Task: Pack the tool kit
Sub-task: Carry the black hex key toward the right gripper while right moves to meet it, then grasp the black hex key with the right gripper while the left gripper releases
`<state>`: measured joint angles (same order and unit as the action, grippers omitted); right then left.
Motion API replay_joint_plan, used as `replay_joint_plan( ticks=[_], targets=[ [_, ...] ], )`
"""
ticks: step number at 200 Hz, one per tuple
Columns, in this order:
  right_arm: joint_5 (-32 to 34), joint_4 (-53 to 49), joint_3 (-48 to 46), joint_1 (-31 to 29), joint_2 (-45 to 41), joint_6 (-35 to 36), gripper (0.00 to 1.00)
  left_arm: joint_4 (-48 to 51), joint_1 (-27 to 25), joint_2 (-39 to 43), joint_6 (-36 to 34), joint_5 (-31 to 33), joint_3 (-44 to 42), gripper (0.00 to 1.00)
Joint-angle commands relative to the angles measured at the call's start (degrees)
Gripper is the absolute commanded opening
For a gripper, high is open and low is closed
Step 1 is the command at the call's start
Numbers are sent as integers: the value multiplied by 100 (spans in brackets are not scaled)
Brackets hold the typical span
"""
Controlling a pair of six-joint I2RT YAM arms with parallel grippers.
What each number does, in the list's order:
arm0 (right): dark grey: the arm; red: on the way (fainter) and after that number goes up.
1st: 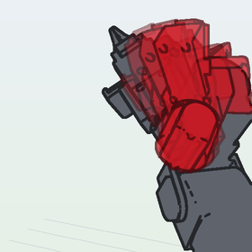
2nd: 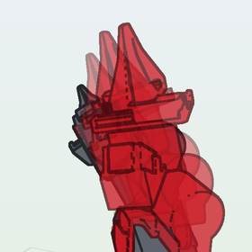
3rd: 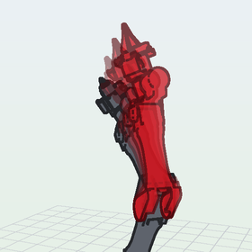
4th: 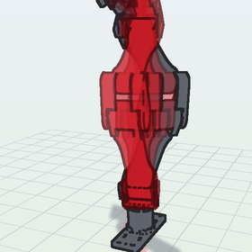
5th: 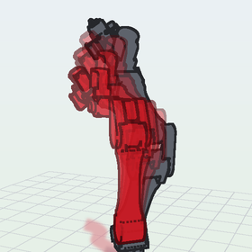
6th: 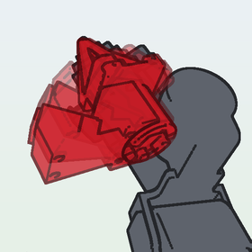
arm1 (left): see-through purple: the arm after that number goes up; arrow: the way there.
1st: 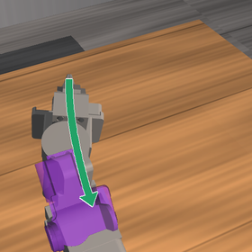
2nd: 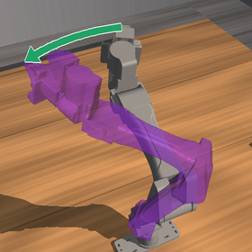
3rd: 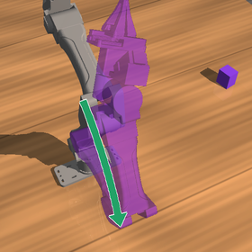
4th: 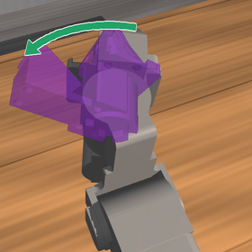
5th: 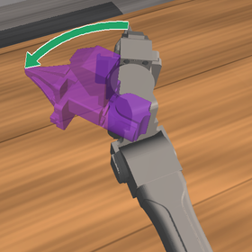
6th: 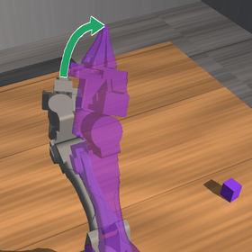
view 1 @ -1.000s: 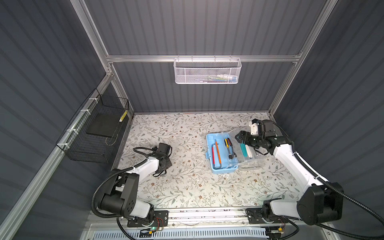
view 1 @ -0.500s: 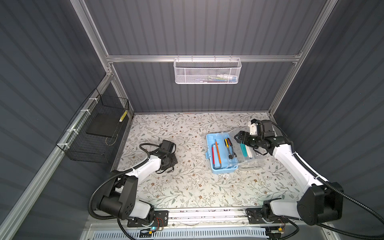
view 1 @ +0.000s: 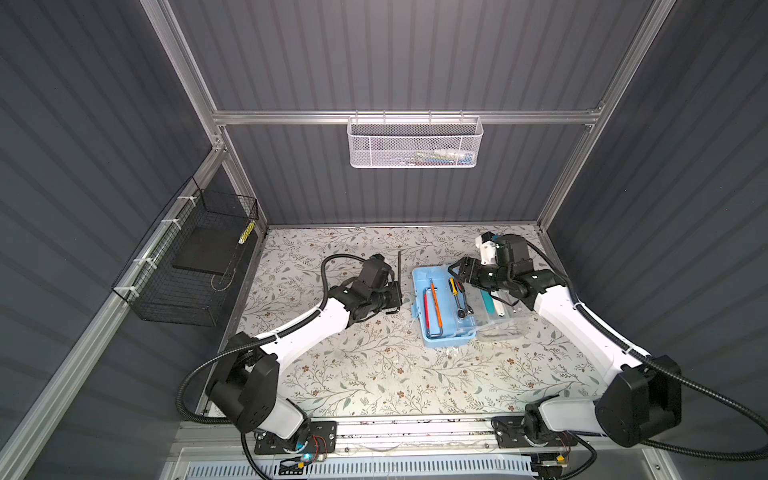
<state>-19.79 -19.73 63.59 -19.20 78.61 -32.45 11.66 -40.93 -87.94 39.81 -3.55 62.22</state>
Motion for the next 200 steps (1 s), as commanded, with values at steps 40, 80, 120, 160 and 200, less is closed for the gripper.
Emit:
replay_joint_plan(
  ticks=[40, 80, 120, 160, 200],
  targets=[
    [-443, 602, 324, -484, 625, -410, 67, -893, -433, -432, 112, -568, 484, 0],
    [-482, 645, 411, -584, 890, -495, 59, -1139, -530, -452, 223, -589, 467, 0],
    [-608, 671, 556, -611, 1128, -594, 42, -1385, -556, -434, 296, -619, 410, 0],
    [-669, 767, 592, -637, 1196, -738, 29, -1654, -558, -429, 345, -682, 268, 0],
    [-754, 864, 577, -637, 1218, -864, 16, -1838, -565, -430, 361, -698, 180, 0]
  ],
)
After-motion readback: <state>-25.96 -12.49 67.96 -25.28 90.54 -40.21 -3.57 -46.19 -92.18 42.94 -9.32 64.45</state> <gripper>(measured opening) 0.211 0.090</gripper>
